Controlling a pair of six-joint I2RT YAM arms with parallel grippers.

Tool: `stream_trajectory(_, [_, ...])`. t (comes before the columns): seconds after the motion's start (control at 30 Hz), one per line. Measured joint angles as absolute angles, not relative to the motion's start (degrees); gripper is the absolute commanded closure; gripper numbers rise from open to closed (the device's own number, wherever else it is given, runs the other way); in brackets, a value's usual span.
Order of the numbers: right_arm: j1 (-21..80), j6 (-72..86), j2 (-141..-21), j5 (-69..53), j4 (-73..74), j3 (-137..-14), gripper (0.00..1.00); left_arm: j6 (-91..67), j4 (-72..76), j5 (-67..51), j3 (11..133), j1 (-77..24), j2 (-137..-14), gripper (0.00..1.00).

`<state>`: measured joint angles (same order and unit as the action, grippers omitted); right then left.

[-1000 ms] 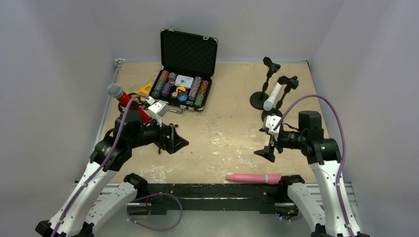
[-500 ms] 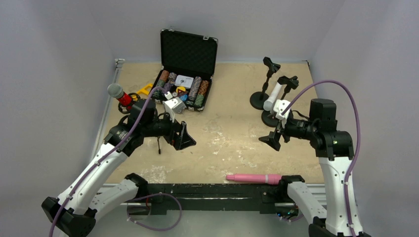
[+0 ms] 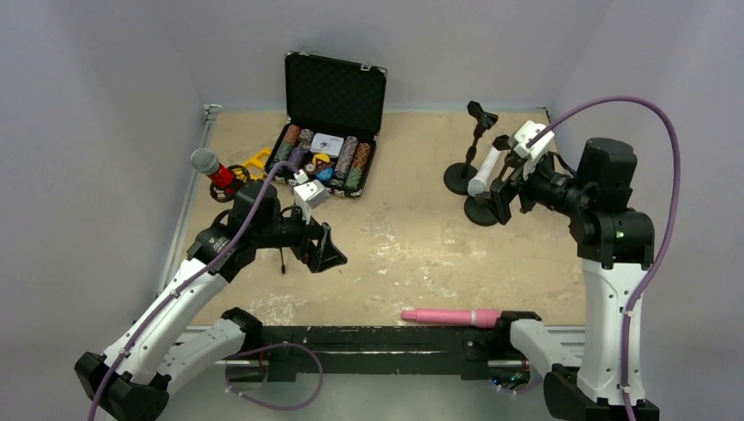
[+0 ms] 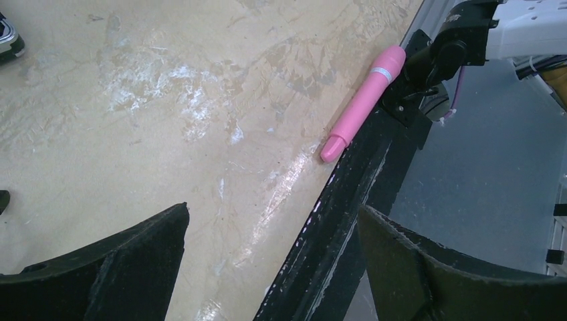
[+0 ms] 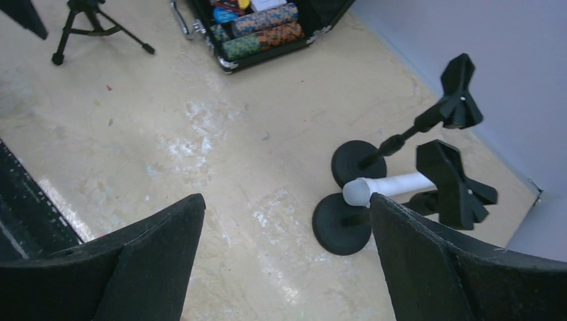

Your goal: Attach the microphones to the stand

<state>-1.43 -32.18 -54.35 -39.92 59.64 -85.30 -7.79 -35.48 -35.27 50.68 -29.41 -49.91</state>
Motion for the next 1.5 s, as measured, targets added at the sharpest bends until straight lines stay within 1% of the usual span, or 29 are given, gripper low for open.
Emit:
stream_trajectory(0.27, [-8.0,-22.8,-59.8,-36.5,55.4,-91.7,0.02,-7.7,-35.4,-35.1,50.2,-29.4,-49.0,0.01])
stream_trajectory(0.43, [-11.4,-18.2,-65.7,-34.2,54.4,-95.9,0.03,-7.7,-35.4,-35.0,49.9,-29.4,-48.4,0.01])
stream_trajectory(0.6, [-12.1,-18.3,-69.9,-32.4,55.0,-96.4,0.04,-7.7,-35.3,-34.9,49.9,-29.4,-47.6,0.01])
stream_trajectory(0.7, [-12.1,-20.4,-69.9,-32.5,55.8,-95.1,0.05,-7.7,-35.3,-34.9,49.8,-29.4,-47.4,0.01])
stream_trajectory(0.93, [-12.1,-28.8,-64.6,-33.8,58.9,-84.6,0.06,-7.7,-35.3,-34.9,49.8,-29.4,-47.4,0.01])
stream_trajectory(1.13, [-11.6,-41.8,-61.7,-40.3,65.5,-77.3,0.09,-7.7,-35.2,-35.2,49.7,-29.4,-47.5,0.01])
stream_trajectory(1.23, [-7.6,-48.6,-60.7,-42.3,68.4,-71.2,0.08,-7.7,-34.9,-36.2,49.6,-29.4,-47.6,0.01])
stream_trajectory(1.37, [0.4,-52.0,-58.5,-42.1,67.9,-60.1,0.08,-7.7,-33.5,-38.3,48.5,-29.8,-47.7,0.01])
stream_trajectory(1.5, [1.7,-54.7,-56.3,-44.5,66.8,-54.8,0.08,-7.6,-32.6,-38.7,47.3,-33.4,-48.2,0.01])
